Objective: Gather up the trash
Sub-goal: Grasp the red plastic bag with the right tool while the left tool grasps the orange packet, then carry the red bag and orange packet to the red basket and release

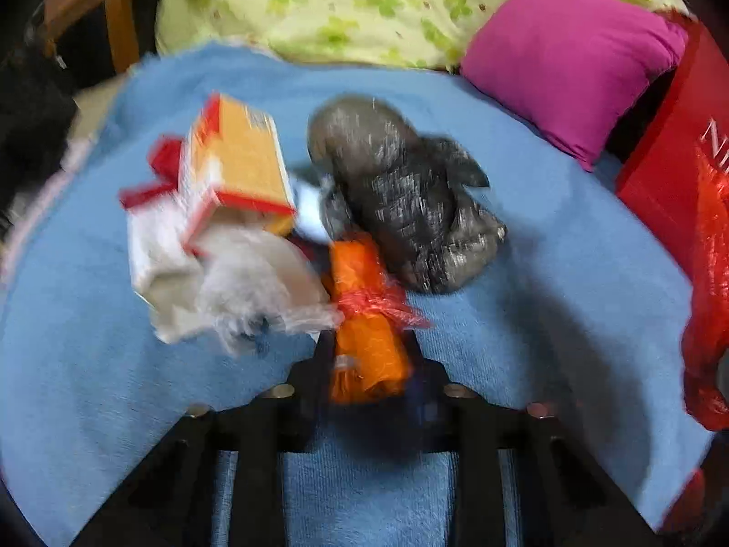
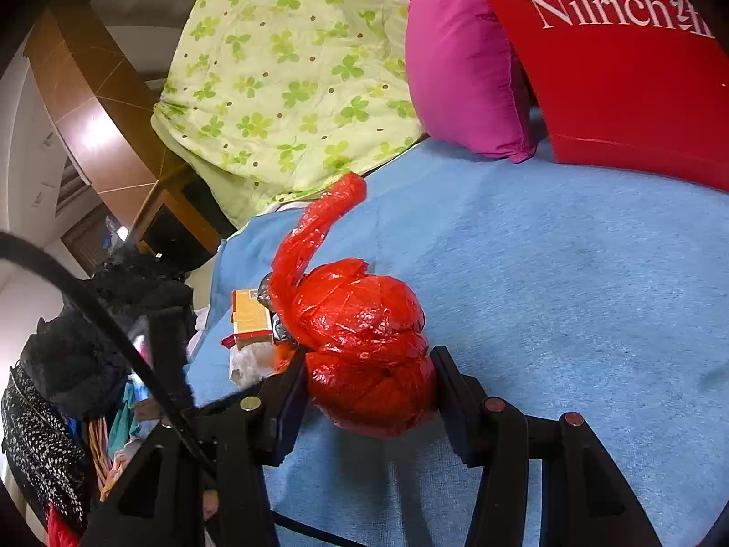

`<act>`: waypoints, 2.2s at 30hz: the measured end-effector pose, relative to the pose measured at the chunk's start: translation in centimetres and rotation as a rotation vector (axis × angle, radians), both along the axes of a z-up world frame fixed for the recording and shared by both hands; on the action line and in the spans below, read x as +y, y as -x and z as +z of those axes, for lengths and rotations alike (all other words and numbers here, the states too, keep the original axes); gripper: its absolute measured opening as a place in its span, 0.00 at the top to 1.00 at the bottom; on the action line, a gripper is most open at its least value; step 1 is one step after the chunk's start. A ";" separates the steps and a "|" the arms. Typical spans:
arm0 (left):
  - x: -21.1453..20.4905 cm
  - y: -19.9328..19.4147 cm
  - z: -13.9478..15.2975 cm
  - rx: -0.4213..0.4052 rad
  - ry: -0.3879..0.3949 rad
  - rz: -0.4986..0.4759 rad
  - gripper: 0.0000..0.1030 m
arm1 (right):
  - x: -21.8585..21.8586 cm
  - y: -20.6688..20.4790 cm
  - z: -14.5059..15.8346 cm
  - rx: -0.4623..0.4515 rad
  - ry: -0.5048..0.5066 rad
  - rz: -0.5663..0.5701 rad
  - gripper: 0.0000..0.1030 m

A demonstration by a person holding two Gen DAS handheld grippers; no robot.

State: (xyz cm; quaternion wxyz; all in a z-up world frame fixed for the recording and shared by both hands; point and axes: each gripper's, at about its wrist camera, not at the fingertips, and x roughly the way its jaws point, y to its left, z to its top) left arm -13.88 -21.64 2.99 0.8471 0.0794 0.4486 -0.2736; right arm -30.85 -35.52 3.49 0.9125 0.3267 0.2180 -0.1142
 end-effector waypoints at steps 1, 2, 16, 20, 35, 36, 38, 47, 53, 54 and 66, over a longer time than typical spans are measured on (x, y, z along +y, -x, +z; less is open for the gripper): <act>0.4 0.0 0.2 -0.005 0.012 0.000 0.72 | 0.0 0.0 -0.1 0.001 0.001 -0.001 0.47; 1.0 0.3 0.5 -0.012 0.018 -0.006 0.72 | 0.0 0.1 -0.1 0.002 0.003 -0.002 0.47; 11.8 7.0 3.6 -0.105 0.052 -0.003 0.72 | 3.0 0.4 0.3 0.065 0.151 0.010 0.47; 14.4 6.7 4.1 -0.122 0.057 0.038 0.72 | 4.0 0.9 0.4 0.079 0.183 0.016 0.47; 16.0 8.6 5.8 -0.146 0.047 0.077 0.72 | 6.3 3.8 0.7 0.106 0.231 0.024 0.47; 15.8 8.8 6.1 -0.149 0.046 0.074 0.72 | 6.2 4.0 0.7 0.104 0.226 0.022 0.47; 15.4 9.1 6.5 -0.158 0.045 0.070 0.72 | 6.1 4.6 1.0 0.102 0.222 0.017 0.47; 13.2 10.6 8.2 -0.178 0.047 0.037 0.72 | 5.2 7.6 3.5 0.054 0.212 -0.009 0.47; 11.7 11.7 9.7 -0.202 0.053 0.006 0.72 | 4.7 10.1 5.1 0.022 0.224 -0.033 0.47; 11.4 11.9 9.9 -0.207 0.053 0.000 0.72 | 4.6 10.6 5.3 0.021 0.229 -0.041 0.47; 6.8 14.8 11.9 -0.242 0.054 -0.106 0.72 | 0.6 19.0 5.5 0.055 0.246 -0.193 0.47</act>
